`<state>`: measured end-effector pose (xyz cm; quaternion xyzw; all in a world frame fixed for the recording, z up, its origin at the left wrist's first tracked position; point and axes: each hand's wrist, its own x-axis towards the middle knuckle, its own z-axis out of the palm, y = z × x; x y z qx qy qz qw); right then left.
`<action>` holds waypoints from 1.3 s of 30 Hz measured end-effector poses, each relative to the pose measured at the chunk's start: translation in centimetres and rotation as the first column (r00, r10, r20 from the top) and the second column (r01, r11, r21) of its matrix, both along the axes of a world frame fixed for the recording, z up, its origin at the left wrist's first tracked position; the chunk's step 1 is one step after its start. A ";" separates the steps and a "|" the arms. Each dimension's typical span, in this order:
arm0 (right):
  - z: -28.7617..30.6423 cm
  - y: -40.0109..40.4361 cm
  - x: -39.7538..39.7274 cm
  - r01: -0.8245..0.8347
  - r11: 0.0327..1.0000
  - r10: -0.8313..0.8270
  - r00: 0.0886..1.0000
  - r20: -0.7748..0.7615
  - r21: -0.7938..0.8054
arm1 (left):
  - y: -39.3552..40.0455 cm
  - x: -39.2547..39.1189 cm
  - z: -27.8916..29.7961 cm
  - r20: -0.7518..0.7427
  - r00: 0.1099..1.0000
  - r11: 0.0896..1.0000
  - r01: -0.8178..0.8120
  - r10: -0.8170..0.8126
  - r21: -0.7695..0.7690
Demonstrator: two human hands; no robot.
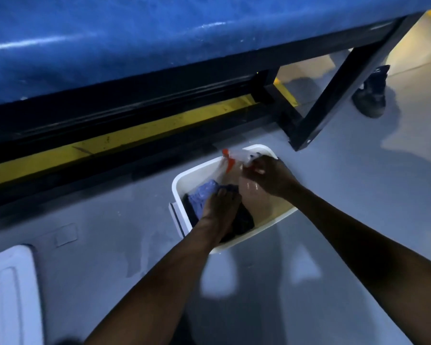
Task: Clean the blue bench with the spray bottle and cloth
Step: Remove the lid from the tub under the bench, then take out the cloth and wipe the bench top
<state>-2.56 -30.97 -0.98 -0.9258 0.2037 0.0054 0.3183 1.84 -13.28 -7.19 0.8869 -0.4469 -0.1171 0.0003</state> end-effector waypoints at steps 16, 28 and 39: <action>13.3 1.7 -1.1 -0.022 0.935 -0.153 0.874 0.461 0.353 | 11.5 2.0 15.4 -0.696 0.716 0.673 -0.542 0.055 -0.504; 11.6 18.2 5.4 -0.183 0.919 0.054 0.936 0.349 0.349 | 37.4 4.1 15.7 -0.704 0.509 0.060 -0.829 0.495 -0.557; 2.3 28.9 10.6 -0.032 0.993 0.008 0.976 0.216 0.109 | 45.8 7.9 2.4 -0.366 0.421 0.296 -0.888 0.830 -0.351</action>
